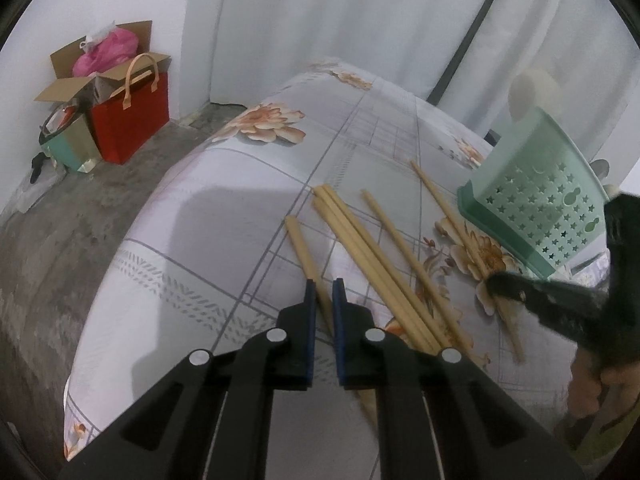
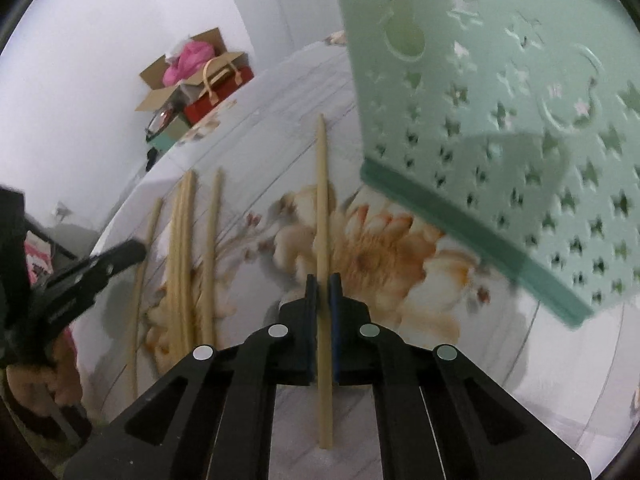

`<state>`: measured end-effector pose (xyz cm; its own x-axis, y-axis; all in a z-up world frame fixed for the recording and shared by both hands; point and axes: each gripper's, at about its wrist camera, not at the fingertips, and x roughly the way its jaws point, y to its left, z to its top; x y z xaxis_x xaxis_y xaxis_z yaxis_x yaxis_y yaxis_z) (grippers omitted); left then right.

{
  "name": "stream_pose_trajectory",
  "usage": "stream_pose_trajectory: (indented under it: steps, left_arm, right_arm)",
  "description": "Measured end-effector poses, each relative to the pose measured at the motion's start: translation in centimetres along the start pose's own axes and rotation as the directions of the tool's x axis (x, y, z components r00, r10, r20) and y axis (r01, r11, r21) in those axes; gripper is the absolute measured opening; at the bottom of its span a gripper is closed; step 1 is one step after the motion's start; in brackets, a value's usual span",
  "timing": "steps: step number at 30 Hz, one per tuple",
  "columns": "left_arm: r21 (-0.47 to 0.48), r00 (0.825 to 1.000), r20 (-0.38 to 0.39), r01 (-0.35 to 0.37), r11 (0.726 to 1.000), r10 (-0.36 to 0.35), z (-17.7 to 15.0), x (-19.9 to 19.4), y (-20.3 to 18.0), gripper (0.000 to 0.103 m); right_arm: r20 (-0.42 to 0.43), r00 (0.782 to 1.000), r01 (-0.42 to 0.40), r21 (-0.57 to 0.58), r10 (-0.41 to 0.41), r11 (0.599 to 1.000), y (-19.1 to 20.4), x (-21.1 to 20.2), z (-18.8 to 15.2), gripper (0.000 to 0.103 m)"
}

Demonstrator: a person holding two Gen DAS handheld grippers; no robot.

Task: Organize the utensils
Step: 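Lower both tools to the wooden chopsticks and grasp one with the right tool, then lift a chopstick in each tool upright above the green holder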

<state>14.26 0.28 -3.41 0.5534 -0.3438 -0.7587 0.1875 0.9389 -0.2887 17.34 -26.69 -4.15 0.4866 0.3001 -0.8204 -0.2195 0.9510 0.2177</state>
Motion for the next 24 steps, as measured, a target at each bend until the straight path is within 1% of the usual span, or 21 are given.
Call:
stream_pose_trajectory:
  steps: [3,5,7,9,11,12,14,18,21,24]
  left_arm:
    - [-0.004,1.000,-0.013,0.006,1.000,-0.006,-0.1,-0.2,-0.1,0.007]
    - [-0.004,1.000,-0.027,0.007,1.000,-0.007,-0.2,-0.4,0.0,0.007]
    - [0.000,0.999,-0.037,0.004,1.000,-0.004,-0.1,-0.5,0.0,0.008]
    - [0.007,0.999,-0.047,0.000,1.000,0.001,0.0,-0.5,0.0,0.009]
    - [0.013,0.999,-0.053,-0.007,1.000,0.007,0.1,-0.3,0.0,0.009]
    - [0.021,0.998,-0.058,-0.013,1.000,0.014,0.2,-0.2,-0.1,0.009]
    - [0.045,0.997,-0.069,-0.030,0.999,0.033,0.5,0.1,-0.3,0.009]
    - [0.110,0.993,-0.079,-0.076,0.991,0.085,1.1,0.7,-1.1,0.011]
    - [0.132,0.991,-0.080,-0.096,0.987,0.107,1.5,1.2,-1.3,0.011]
    - [0.136,0.990,-0.079,-0.103,0.985,0.114,2.0,1.6,-1.3,0.011]
  right_arm:
    - [-0.043,0.999,-0.030,0.005,0.030,1.000,0.0,-1.1,-1.8,0.004]
    - [-0.071,0.997,-0.033,0.001,0.033,0.999,0.0,-1.8,-2.7,0.004]
    - [-0.116,0.992,-0.051,-0.007,0.050,0.999,-0.1,-2.6,-3.7,0.004]
    - [-0.143,0.988,-0.058,-0.008,0.056,0.998,-0.2,-2.8,-3.9,0.006]
    - [-0.132,0.990,-0.049,-0.017,0.046,0.999,-0.3,-3.1,-3.7,0.008]
    - [-0.120,0.992,-0.034,-0.024,0.031,0.999,-0.3,-3.0,-3.2,0.010]
    - [-0.099,0.995,-0.032,-0.028,0.029,0.999,-0.4,-3.0,-2.5,0.013]
    - [-0.079,0.997,-0.023,-0.060,0.018,0.998,0.7,-0.8,-0.4,0.013]
    - [-0.051,0.999,-0.013,-0.102,0.008,0.995,1.7,0.0,0.6,0.013]
    - [-0.040,0.999,-0.012,-0.101,0.008,0.995,2.1,0.7,1.5,0.013]
